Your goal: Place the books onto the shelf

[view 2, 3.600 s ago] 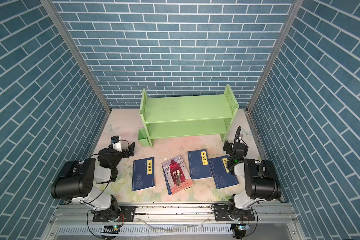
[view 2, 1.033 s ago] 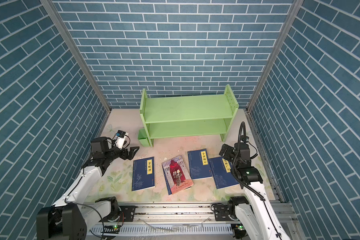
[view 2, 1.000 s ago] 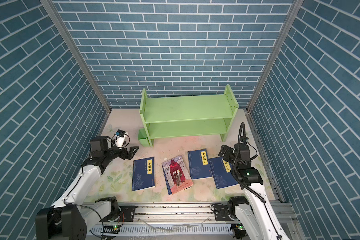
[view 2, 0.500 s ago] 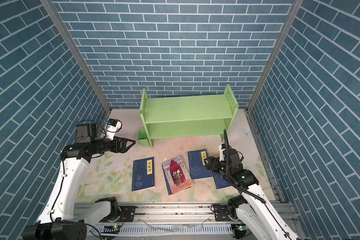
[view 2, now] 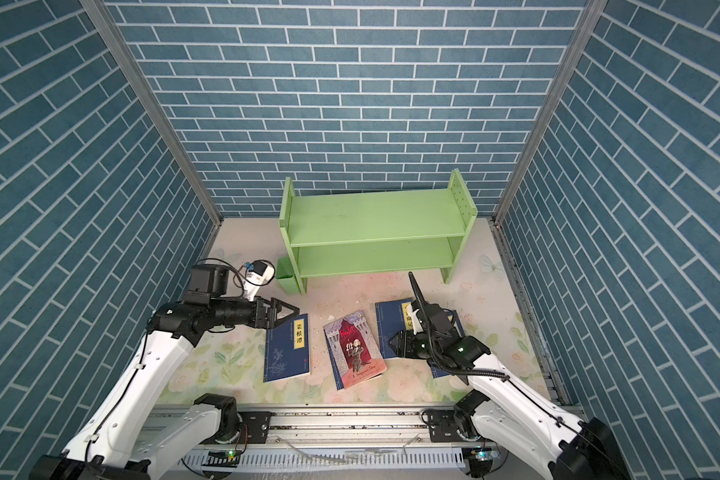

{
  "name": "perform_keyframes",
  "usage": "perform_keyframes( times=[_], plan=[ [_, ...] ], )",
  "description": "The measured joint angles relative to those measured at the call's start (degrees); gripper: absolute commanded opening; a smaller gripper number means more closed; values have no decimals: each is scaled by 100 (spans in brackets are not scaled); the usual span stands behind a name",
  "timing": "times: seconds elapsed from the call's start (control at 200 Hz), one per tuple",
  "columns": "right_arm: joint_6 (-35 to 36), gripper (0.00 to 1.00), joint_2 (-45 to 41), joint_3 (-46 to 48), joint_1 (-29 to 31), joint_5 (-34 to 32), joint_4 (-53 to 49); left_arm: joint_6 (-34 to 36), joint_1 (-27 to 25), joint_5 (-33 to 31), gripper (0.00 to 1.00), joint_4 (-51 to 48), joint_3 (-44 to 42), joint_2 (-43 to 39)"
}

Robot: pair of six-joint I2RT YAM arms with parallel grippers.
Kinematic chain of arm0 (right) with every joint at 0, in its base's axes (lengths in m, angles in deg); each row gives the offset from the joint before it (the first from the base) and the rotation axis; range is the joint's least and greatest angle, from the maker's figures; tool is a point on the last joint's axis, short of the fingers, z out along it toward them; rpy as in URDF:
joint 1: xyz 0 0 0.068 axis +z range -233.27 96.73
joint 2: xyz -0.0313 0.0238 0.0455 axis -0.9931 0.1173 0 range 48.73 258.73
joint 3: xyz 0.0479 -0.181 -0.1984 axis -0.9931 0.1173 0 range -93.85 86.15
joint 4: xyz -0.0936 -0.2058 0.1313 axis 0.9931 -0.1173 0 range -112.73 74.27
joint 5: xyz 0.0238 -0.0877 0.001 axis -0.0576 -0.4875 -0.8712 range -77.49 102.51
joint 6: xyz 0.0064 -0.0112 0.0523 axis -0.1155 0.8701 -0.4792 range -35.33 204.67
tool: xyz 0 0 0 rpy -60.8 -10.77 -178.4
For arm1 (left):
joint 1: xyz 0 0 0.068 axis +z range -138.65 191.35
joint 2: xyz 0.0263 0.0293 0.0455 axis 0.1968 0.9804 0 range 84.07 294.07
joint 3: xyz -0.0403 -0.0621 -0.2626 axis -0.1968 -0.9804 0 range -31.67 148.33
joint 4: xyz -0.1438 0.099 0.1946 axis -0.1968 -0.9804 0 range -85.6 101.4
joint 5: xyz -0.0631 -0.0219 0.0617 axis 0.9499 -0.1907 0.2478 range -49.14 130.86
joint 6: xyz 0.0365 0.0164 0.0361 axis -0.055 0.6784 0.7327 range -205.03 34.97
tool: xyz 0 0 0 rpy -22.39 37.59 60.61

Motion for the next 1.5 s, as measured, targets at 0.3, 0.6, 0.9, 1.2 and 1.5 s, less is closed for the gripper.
perform_keyframes(
  times=[0.3, 0.6, 0.9, 1.2, 1.5],
  plan=[
    [-221, 54, 855, 153, 415, -94, 872, -890, -815, -715, 96, 828, -199, 763],
    [-382, 50, 1475, 153, 713, -275, 1333, -1425, -1543, -1047, 98, 1416, -811, 1300],
    [-485, 47, 1882, 153, 828, -332, 1735, -1392, -1744, -833, 98, 1891, -850, 2328],
    [-487, 45, 1886, 160, 863, -330, 1816, -1364, -1969, -481, 98, 2271, -848, 2949],
    [-485, 41, 1886, 254, 883, -264, 1971, -1344, -2072, -326, 99, 2511, -872, 3257]
  ],
)
